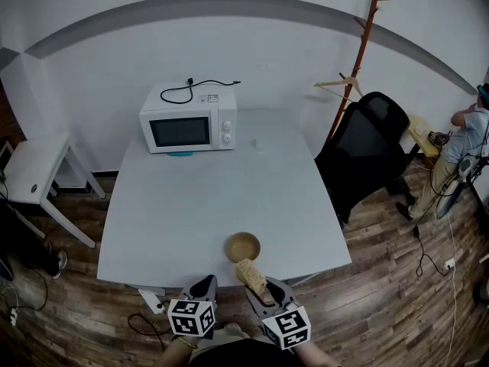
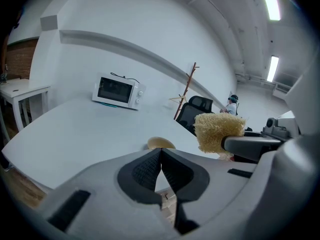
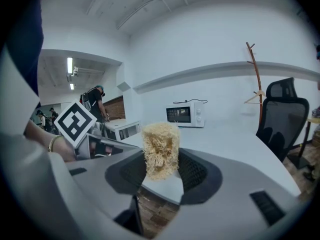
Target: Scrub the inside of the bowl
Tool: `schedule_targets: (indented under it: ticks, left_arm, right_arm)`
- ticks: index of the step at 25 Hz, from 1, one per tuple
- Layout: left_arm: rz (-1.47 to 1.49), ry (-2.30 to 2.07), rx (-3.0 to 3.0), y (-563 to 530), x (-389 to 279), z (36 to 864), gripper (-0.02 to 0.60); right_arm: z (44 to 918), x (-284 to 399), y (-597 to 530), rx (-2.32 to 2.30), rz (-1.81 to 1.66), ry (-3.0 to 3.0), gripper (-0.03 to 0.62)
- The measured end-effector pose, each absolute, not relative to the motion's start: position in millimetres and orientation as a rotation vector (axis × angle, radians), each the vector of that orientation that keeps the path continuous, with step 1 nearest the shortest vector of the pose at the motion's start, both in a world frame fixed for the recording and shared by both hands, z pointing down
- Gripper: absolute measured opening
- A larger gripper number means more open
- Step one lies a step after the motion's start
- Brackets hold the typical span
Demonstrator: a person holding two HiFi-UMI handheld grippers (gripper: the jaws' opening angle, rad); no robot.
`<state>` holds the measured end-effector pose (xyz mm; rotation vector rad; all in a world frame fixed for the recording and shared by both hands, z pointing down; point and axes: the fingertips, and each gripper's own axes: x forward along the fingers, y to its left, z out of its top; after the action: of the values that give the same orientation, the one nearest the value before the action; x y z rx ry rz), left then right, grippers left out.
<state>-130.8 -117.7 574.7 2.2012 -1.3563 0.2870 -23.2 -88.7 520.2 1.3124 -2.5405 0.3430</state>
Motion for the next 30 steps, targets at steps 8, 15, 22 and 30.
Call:
schedule_targets:
  ticks: [8,15,22,30]
  left_arm:
    - [0.334,-1.310,2.198,-136,-127,588,0.019]
    - [0.358,-1.291,2.188,-162,-118,602,0.020]
    - [0.399,-1.267,2.140,-191,-110,623,0.020]
    - [0.433,-1.191,2.089,-217,-99,646,0.020]
  right_arm:
    - [531,-8,-99,1.364,0.382,-2.479,0.176]
    - [542,3,-127,1.333,0.405,-2.462,0.176]
    - [546,6,-171,1.259,0.386,-2.460,0.176]
    - [559,6,-204,1.210,0.407,-2.439,0.176]
